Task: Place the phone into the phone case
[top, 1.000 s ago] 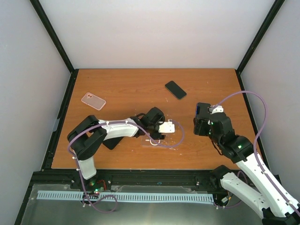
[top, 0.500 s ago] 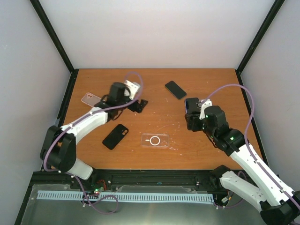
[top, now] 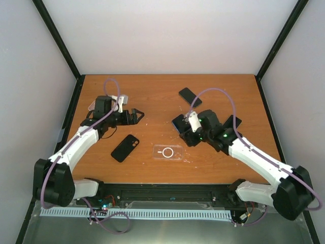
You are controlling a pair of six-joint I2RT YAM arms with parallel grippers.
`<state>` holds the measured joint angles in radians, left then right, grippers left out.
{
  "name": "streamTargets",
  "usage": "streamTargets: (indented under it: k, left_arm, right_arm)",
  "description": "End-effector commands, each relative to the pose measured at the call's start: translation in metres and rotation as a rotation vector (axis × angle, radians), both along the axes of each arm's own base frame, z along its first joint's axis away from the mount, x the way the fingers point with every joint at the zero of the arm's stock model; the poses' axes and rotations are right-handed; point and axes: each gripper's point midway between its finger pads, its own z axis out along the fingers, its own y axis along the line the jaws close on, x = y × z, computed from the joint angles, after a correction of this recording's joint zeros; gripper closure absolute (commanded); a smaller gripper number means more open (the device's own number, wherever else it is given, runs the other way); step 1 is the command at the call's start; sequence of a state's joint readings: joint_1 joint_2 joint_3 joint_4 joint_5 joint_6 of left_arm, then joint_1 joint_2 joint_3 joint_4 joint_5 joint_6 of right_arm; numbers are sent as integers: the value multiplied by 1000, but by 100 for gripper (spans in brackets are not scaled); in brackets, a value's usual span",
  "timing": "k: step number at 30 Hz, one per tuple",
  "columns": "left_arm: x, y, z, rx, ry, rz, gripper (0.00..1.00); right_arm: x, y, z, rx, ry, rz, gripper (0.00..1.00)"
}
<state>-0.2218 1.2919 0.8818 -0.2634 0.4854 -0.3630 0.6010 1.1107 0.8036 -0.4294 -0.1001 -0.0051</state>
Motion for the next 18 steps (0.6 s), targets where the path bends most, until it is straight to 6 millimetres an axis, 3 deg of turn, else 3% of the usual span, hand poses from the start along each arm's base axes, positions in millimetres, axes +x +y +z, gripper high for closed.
streamTargets:
  k: [1, 11, 18]
  left_arm:
    - [-24, -5, 6, -128, 80, -22, 1]
    - [-50, -12, -34, -244, 240, -30, 9]
    - [-56, -11, -50, -240, 287, -15, 12]
  right_arm:
    - [-3, 46, 13, -33, -113, 261, 38]
    - [-11, 79, -50, -348, -100, 507, 37]
    - [-35, 95, -71, -436, -34, 649, 36]
